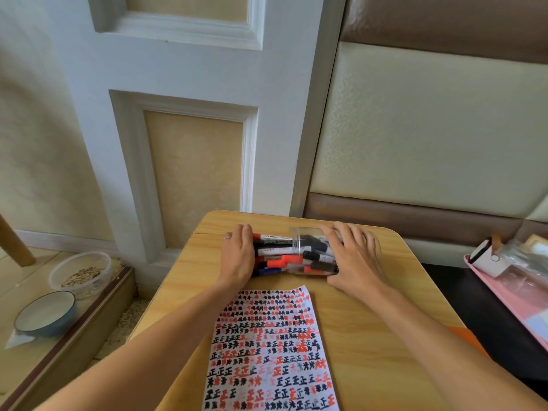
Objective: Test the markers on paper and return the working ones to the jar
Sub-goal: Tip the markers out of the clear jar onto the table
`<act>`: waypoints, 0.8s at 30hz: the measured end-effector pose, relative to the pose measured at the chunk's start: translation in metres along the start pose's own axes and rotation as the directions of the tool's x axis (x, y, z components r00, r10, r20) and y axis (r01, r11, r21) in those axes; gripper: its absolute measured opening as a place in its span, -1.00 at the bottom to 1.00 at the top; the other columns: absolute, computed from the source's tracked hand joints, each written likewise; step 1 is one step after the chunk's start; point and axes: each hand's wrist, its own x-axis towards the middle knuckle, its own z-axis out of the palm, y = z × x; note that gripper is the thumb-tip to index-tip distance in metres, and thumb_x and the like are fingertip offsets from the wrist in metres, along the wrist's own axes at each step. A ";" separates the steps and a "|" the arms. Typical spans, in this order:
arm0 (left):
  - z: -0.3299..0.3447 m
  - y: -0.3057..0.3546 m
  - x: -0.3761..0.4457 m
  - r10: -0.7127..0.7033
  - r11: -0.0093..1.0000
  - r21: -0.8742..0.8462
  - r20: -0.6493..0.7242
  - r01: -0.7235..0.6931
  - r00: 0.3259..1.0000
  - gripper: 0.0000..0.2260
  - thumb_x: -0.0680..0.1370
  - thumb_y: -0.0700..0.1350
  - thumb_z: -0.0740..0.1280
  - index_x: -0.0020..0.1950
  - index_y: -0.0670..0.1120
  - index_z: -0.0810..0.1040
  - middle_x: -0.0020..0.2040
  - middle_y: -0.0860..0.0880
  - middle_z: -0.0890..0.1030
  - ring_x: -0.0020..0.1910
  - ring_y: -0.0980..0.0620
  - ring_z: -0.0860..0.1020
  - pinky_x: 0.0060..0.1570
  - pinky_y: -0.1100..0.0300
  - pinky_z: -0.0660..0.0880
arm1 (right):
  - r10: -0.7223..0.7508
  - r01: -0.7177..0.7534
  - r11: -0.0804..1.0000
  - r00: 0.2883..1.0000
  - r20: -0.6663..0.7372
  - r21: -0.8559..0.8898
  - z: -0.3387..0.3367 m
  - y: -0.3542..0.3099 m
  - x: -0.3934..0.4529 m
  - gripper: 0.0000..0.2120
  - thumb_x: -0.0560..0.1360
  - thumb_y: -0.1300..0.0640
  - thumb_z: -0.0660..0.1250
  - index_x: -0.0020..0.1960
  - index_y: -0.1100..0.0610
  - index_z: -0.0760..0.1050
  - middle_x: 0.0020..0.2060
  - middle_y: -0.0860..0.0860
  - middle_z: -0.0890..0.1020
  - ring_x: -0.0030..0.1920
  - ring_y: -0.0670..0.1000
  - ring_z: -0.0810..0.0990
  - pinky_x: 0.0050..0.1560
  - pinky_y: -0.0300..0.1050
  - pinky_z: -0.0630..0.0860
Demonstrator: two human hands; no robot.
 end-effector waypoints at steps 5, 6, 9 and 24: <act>-0.008 0.005 -0.001 0.042 0.997 0.042 0.322 -0.059 0.946 -0.59 0.60 0.31 0.23 0.27 0.05 0.42 0.24 -0.07 0.36 0.16 0.10 0.44 0.02 0.41 0.38 | 0.015 -0.015 1.000 1.000 0.006 -0.009 0.002 -0.003 0.005 0.03 0.36 -0.08 0.56 0.62 -0.09 0.00 0.52 -0.01 0.20 0.52 0.07 0.15 0.54 0.08 0.06; -0.012 0.004 0.001 0.035 0.996 0.058 0.385 -0.061 0.922 -0.49 0.52 0.38 0.30 0.31 0.08 0.39 0.27 -0.06 0.33 0.21 0.05 0.45 0.08 0.37 0.44 | 0.016 -0.016 1.000 1.000 0.006 -0.010 0.002 -0.003 0.005 0.02 0.36 -0.08 0.56 0.62 -0.09 0.00 0.52 -0.01 0.20 0.52 0.07 0.15 0.54 0.08 0.07; -0.025 -0.003 0.011 0.014 0.971 0.195 0.525 -0.136 0.851 -0.19 0.29 0.40 0.53 0.39 0.19 0.25 0.32 -0.01 0.26 0.28 -0.02 0.42 0.24 0.09 0.55 | 0.022 -0.022 1.000 1.000 0.013 -0.004 0.002 -0.001 0.007 0.02 0.36 -0.09 0.56 0.62 -0.09 0.01 0.52 -0.01 0.20 0.52 0.08 0.15 0.54 0.08 0.08; -0.031 -0.008 0.019 0.052 0.920 0.295 0.562 -0.258 0.826 -0.28 0.36 0.05 0.53 0.45 0.23 0.29 0.40 0.07 0.21 0.35 -0.07 0.36 0.38 0.02 0.45 | -0.007 0.007 0.997 1.000 0.000 -0.079 0.004 0.020 0.005 0.08 0.30 -0.02 0.62 0.63 -0.05 0.06 0.51 0.03 0.26 0.52 0.11 0.18 0.58 0.15 0.00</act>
